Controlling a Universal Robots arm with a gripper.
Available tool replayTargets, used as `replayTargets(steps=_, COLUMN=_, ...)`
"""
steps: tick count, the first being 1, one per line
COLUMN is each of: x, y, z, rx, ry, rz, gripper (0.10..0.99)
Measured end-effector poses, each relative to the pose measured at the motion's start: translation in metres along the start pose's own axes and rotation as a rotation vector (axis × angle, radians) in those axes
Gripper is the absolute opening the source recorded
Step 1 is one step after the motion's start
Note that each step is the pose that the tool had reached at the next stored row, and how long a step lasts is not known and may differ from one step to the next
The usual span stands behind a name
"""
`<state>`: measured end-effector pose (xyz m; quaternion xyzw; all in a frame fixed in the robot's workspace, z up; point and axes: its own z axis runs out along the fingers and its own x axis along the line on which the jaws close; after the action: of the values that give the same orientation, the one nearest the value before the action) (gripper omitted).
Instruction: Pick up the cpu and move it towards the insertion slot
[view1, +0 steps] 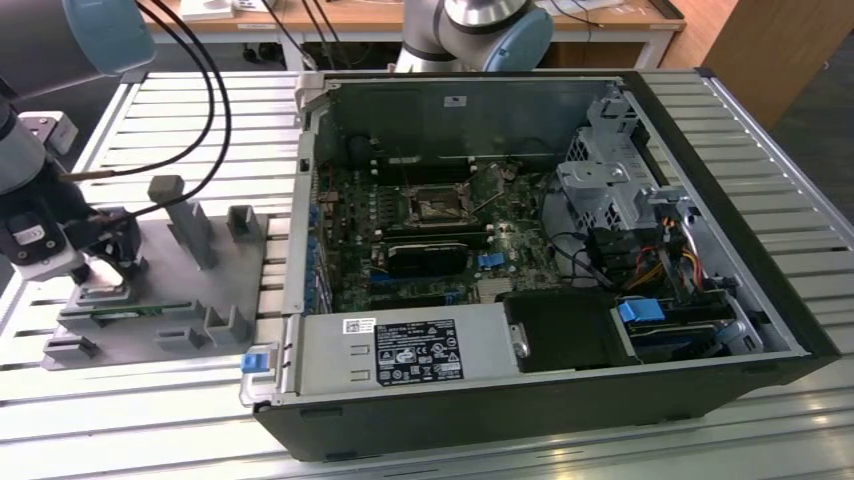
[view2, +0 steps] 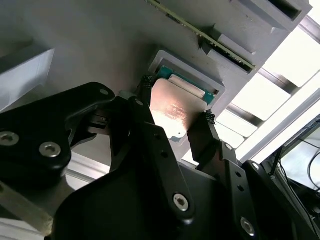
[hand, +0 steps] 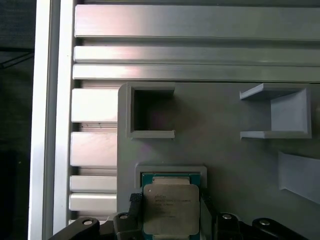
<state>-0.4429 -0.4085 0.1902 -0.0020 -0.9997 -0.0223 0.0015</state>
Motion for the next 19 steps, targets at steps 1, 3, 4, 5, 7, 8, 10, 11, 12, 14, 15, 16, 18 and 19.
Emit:
replayTargets(steps=1, x=0.0, y=0.0, z=-0.0008, rx=0.0, ry=0.0, rz=0.0, gripper=0.541)
replayTargets(steps=3, x=0.0, y=0.0001, z=-0.0019, rx=0.0, ry=-0.0001, rz=0.0, gripper=0.541)
replayTargets(steps=4, x=0.0, y=0.0001, z=-0.0027, rx=0.0, ry=0.0001, rz=0.0, gripper=0.541)
replayTargets(steps=5, x=0.0, y=0.0002, z=-0.0032, rx=0.0, ry=0.0, rz=0.0, gripper=0.541)
replayTargets(steps=7, x=0.0, y=0.0002, z=-0.0038, rx=0.0, ry=-0.0002, rz=0.0, gripper=0.541)
replayTargets(steps=8, x=0.0, y=0.0002, z=-0.0043, rx=0.0, ry=0.0, rz=0.0, gripper=0.541)
replayTargets(steps=10, x=0.0, y=0.0002, z=-0.0047, rx=0.0, ry=-0.0002, rz=0.0, gripper=0.541)
replayTargets(steps=11, x=0.0, y=0.0002, z=-0.005, rx=0.0, ry=-0.0001, rz=0.0, gripper=0.541)
replayTargets(steps=12, x=0.0, y=0.0002, z=-0.0053, rx=0.0, ry=0.0001, rz=0.0, gripper=0.541)
replayTargets(steps=14, x=0.0, y=0.0003, z=-0.0058, rx=0.0, ry=0.0001, rz=0.0, gripper=0.541)
replayTargets(steps=15, x=0.0, y=0.0003, z=-0.0061, rx=0.0, ry=0.0001, rz=0.0, gripper=0.541)
replayTargets(steps=16, x=0.0, y=0.0003, z=-0.0064, rx=0.0, ry=0.0001, rz=0.0, gripper=0.541)
replayTargets(steps=18, x=0.0, y=0.0003, z=-0.0068, rx=0.0, ry=0.0, rz=0.0, gripper=0.541)
replayTargets(steps=19, x=0.0, y=0.0003, z=-0.007, rx=0.0, ry=-0.0001, rz=0.0, gripper=0.541)
